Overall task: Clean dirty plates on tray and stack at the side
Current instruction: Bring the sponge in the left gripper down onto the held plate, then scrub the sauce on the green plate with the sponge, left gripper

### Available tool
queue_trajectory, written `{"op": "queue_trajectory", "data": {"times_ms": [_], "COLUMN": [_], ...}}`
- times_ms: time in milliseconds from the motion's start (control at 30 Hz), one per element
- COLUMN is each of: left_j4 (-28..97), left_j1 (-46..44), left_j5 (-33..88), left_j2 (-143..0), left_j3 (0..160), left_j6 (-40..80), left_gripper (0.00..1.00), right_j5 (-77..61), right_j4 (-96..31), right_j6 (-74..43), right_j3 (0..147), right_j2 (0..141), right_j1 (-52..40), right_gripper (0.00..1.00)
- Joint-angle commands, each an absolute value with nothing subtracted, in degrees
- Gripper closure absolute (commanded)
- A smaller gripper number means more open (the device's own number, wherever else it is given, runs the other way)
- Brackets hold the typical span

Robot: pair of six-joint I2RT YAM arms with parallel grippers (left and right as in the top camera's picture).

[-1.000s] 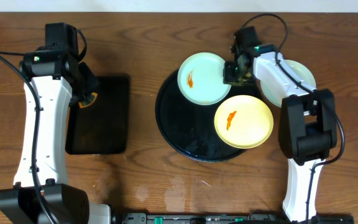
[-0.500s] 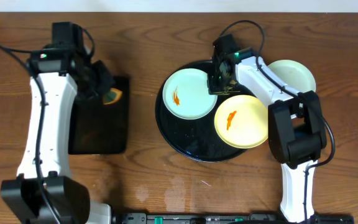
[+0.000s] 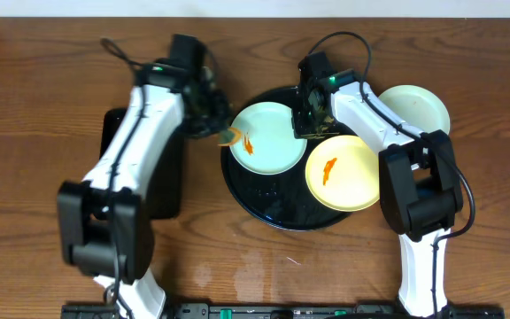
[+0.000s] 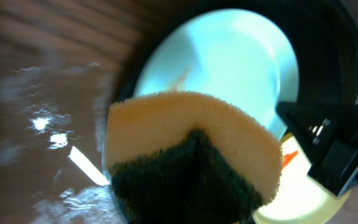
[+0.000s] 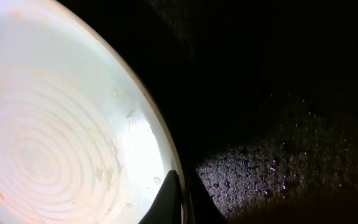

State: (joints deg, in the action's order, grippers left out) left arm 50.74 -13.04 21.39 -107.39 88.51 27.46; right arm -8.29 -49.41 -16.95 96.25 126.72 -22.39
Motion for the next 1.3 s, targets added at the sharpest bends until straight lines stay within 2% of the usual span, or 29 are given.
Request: {"op": "queue_trajectory", "data": {"times_ms": [0, 300, 333, 500, 533, 600, 800, 933, 1267], "left_j4": [47.5, 37.3, 36.8, 35.4, 35.2, 35.3, 35.9, 36.4, 36.6], "left_j1": [-16.0, -21.4, -21.8, -23.2, -23.2, -23.2, -21.9, -21.4, -21.7], "left_j5": [22.5, 22.5, 22.5, 22.5, 22.5, 22.5, 22.5, 22.5, 22.5], "left_j2": [-111.1, -119.9, -120.4, -121.0, -121.0, -121.0, -120.4, -119.7, -119.3], "left_j3": [88.2, 88.2, 88.2, 88.2, 88.2, 88.2, 88.5, 88.5, 88.5], "left_j6": [33.1, 36.3, 36.3, 36.3, 36.3, 35.7, 32.4, 32.4, 32.4], "left_gripper": [0.92, 0.91, 0.87, 0.83, 0.76, 0.71, 0.71, 0.64, 0.64], "right_j5": [-8.4, -8.4, -8.4, -8.4, -8.4, -8.4, -8.4, -8.4, -8.4], "right_j4": [-49.6, -49.6, -49.6, -49.6, -49.6, -49.6, -49.7, -49.7, -49.7], "right_j6": [-17.4, -17.4, -17.4, -17.4, -17.4, -17.3, -17.3, -17.3, -17.3], "right_j3": [96.2, 96.2, 96.2, 96.2, 96.2, 96.2, 96.2, 96.2, 96.2], "right_j2": [127.4, 127.4, 127.4, 127.4, 127.4, 127.4, 127.4, 127.4, 127.4], "right_j1": [-23.4, -23.4, -23.4, -23.4, -23.4, -23.4, -23.4, -23.3, -23.4], "right_gripper": [0.99, 0.99, 0.99, 0.99, 0.99, 0.99, 0.99, 0.99, 0.99]}}
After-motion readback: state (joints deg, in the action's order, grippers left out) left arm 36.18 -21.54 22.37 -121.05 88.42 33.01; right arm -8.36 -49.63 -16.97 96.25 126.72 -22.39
